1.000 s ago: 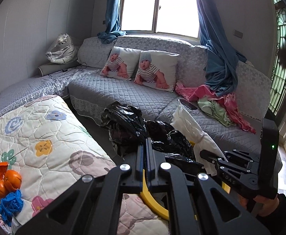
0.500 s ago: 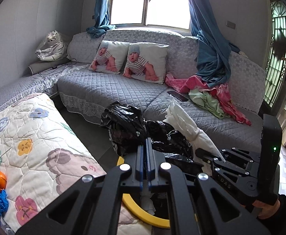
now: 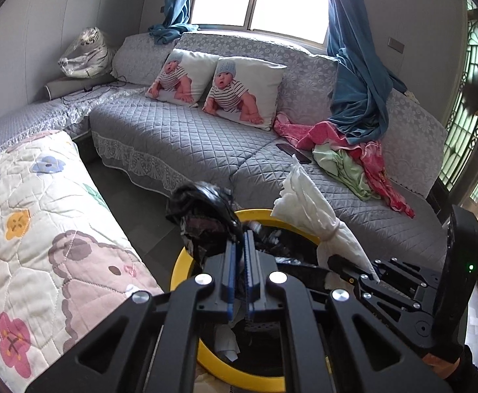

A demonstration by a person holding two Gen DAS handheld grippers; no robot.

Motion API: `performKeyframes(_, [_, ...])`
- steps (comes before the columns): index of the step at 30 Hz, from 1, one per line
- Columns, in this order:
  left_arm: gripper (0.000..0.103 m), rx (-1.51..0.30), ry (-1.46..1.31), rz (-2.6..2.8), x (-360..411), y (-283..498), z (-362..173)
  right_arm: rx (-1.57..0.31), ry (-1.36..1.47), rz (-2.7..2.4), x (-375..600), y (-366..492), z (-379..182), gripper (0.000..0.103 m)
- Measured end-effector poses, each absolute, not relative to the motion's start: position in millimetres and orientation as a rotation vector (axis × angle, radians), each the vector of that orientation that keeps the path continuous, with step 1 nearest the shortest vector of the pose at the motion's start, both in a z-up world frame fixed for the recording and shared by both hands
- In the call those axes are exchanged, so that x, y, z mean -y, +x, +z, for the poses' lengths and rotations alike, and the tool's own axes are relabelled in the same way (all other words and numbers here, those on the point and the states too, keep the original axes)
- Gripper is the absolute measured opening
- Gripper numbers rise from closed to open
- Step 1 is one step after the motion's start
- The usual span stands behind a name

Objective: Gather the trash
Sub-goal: 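Open both grippers to drop the bag and tissue into the bin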

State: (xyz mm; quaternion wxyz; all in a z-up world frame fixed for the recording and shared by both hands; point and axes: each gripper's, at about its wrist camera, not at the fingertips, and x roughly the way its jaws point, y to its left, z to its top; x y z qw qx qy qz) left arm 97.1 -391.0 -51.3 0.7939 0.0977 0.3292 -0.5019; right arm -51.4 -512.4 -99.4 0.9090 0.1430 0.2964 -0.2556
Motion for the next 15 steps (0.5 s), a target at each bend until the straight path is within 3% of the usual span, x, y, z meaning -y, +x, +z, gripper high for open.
performKeyframes(4, [0.012,-0.717,0.201,-1.069,389,100,-54,-0.610,0.304,-0.539,516,-52,-99,0.012])
performKeyframes(5, [0.021,-0.717,0.197,-1.064,388,101,-54,-0.609,0.305,-0.541,516,-52,-99,0.013])
performKeyframes(8, [0.039,-0.705,0.178,-1.045,383,103,-51,-0.606,0.308,-0.545,517,-53,-98,0.025])
performKeyframes(10, [0.044,-0.700,0.163,-1.027,379,107,-49,-0.600,0.308,-0.547,518,-54,-97,0.035])
performKeyframes(13, [0.053,-0.696,0.145,-1.003,370,113,-46,-0.595,0.300,-0.556,517,-55,-95,0.038])
performKeyframes(15, [0.064,-0.685,0.132,-0.982,361,118,-43,-0.595,0.299,-0.558,517,-54,-93,0.044])
